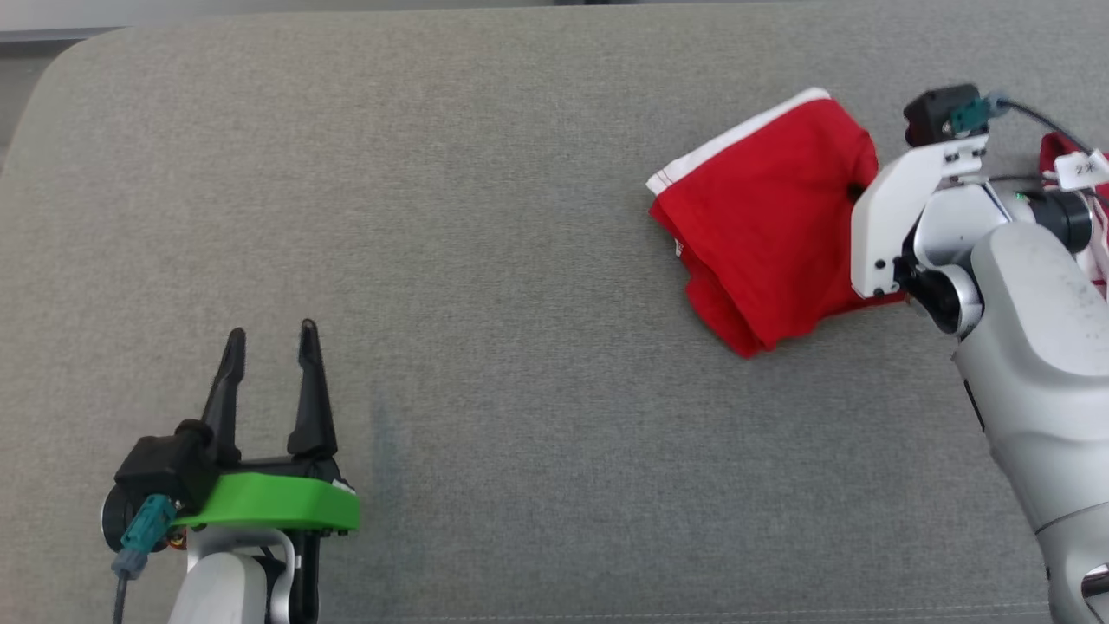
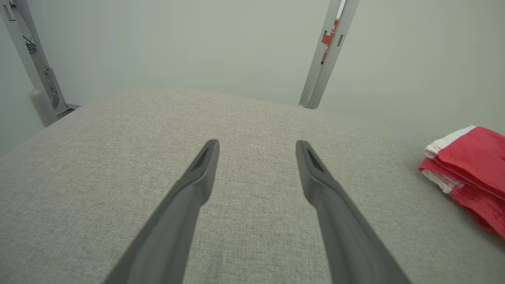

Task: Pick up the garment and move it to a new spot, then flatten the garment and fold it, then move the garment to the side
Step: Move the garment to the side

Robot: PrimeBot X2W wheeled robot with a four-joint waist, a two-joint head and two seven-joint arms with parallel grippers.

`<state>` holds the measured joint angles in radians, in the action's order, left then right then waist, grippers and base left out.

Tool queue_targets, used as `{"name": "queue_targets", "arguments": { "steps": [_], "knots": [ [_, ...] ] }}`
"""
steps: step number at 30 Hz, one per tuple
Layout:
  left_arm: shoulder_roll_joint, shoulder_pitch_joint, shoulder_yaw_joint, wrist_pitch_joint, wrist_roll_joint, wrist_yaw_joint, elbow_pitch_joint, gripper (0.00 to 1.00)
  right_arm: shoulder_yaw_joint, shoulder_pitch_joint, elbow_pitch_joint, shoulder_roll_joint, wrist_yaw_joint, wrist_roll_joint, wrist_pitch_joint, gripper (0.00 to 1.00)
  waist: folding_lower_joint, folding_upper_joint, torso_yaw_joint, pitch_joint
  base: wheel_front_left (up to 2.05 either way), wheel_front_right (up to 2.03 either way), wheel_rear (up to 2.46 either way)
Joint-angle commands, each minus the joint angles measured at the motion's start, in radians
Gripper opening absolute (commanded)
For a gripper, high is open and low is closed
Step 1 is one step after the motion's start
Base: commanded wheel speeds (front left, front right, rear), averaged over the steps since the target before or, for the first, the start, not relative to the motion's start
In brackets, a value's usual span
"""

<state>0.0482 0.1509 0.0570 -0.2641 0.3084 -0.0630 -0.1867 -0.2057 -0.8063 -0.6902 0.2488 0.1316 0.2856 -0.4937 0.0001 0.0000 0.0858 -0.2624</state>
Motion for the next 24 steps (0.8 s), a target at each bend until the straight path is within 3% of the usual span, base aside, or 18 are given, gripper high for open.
{"name": "queue_targets", "arguments": {
  "steps": [1,7,13,17,24],
  "knots": [
    [0.004,0.014,-0.013,0.001,-0.004,-0.006,0.009,1.00,-0.023,-0.015,0.045,0.031,-0.002,0.023,-0.019,0.00,-0.0001,0.0000,-0.061,-0.005,0.00,0.00,0.00],
    [0.005,0.025,-0.033,0.001,-0.025,-0.014,0.023,1.00,-0.113,-0.021,0.238,0.153,-0.002,0.094,-0.096,0.00,-0.0001,0.0000,-0.161,-0.025,0.00,0.00,0.00],
    [0.005,0.049,-0.067,0.001,-0.061,-0.030,0.030,1.00,-0.159,-0.030,0.329,0.277,-0.001,0.107,-0.099,0.00,-0.0001,0.0000,-0.234,-0.069,0.00,0.00,0.00],
    [0.007,0.082,-0.094,0.001,-0.081,-0.043,0.043,1.00,-0.160,-0.051,0.283,0.343,-0.001,0.095,-0.045,0.00,-0.0001,0.0000,-0.257,-0.131,0.00,0.00,0.00],
    [0.027,0.122,-0.081,0.001,-0.111,-0.058,0.045,1.00,-0.059,-0.080,0.127,0.347,-0.001,0.057,0.116,0.00,-0.0001,0.0000,-0.249,-0.216,0.00,0.00,0.00]
  ]
}}
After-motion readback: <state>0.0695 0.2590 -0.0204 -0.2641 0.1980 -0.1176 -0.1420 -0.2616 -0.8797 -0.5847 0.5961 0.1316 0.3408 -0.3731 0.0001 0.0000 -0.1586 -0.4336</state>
